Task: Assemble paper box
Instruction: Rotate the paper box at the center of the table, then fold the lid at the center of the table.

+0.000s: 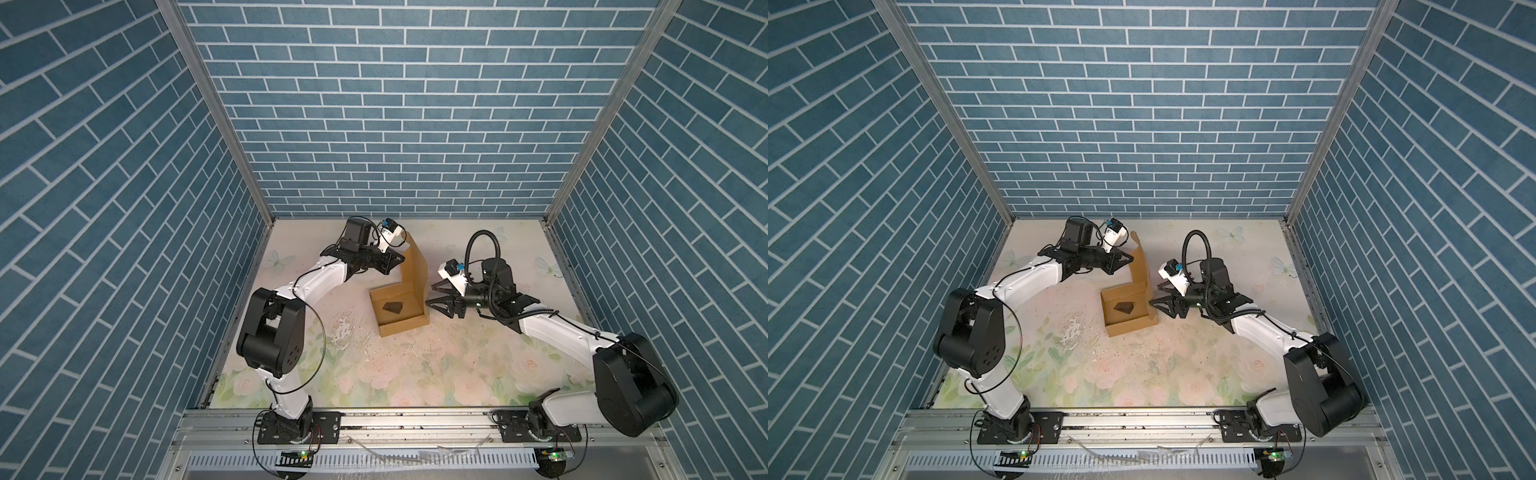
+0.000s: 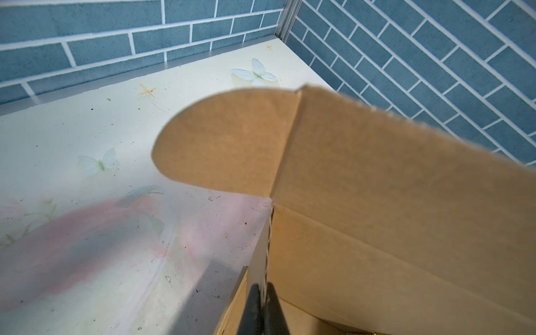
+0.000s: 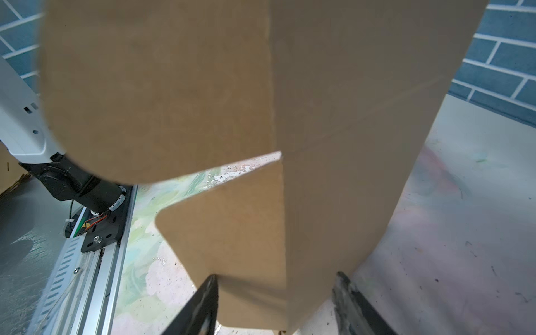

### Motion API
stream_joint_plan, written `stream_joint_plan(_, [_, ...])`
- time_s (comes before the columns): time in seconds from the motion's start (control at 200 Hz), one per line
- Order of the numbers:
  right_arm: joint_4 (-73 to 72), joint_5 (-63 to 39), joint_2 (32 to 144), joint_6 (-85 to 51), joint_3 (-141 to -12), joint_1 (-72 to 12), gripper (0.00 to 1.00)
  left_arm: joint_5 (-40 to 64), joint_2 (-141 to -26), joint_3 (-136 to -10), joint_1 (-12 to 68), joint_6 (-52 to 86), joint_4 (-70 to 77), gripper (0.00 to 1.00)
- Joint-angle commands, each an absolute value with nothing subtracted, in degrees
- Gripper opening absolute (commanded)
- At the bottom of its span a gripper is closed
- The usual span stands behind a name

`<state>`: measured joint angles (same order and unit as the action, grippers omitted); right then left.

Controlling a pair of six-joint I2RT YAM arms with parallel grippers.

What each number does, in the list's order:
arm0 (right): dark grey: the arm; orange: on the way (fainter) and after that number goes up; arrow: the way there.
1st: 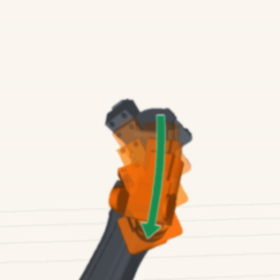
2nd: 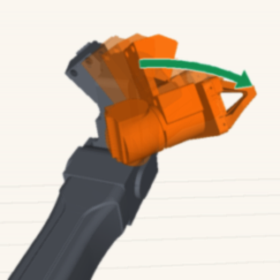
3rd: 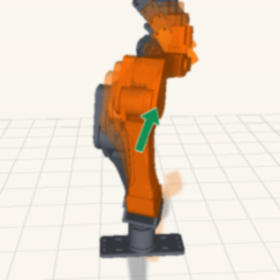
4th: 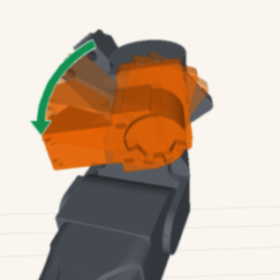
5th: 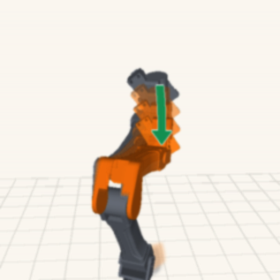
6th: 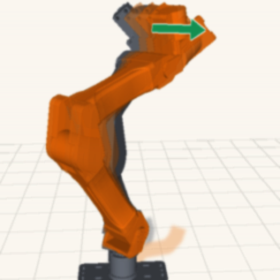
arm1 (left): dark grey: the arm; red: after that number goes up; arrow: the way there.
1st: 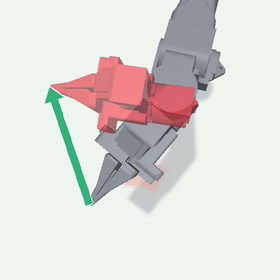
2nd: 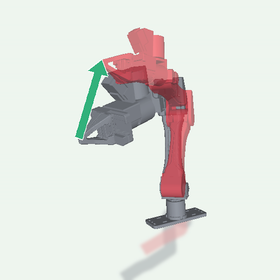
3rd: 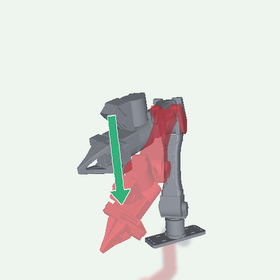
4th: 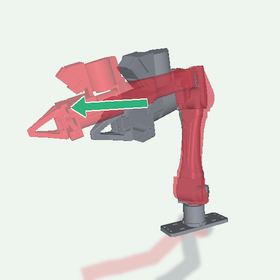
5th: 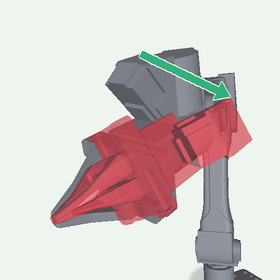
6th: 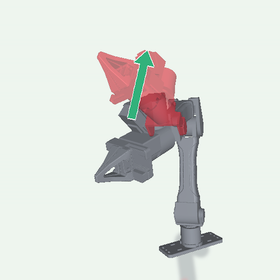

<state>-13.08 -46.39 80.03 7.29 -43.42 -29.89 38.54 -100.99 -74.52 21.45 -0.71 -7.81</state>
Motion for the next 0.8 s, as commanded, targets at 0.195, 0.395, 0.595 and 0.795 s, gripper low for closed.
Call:
stream_joint_plan(0.195, [-12.0, -50.2, 81.7, 8.1, -46.4, -30.6, 0.63, 39.0, -99.7, -73.7, 22.1, -0.5, -8.2, 0.06])
stream_joint_plan(0.395, [-11.3, -51.6, 81.2, 8.3, -46.5, -30.6, 0.64, 38.9, -99.8, -73.9, 22.1, -0.6, -8.3, 0.06])
stream_joint_plan(0.595, [-10.3, -53.7, 81.3, 7.9, -46.9, -30.8, 0.64, 38.9, -99.9, -73.8, 22.1, -0.4, -8.1, 0.06])
stream_joint_plan(0.795, [-12.5, -49.9, 82.3, 7.4, -46.9, -31.1, 0.63, 39.0, -100.1, -73.7, 22.1, -0.3, -7.8, 0.06])
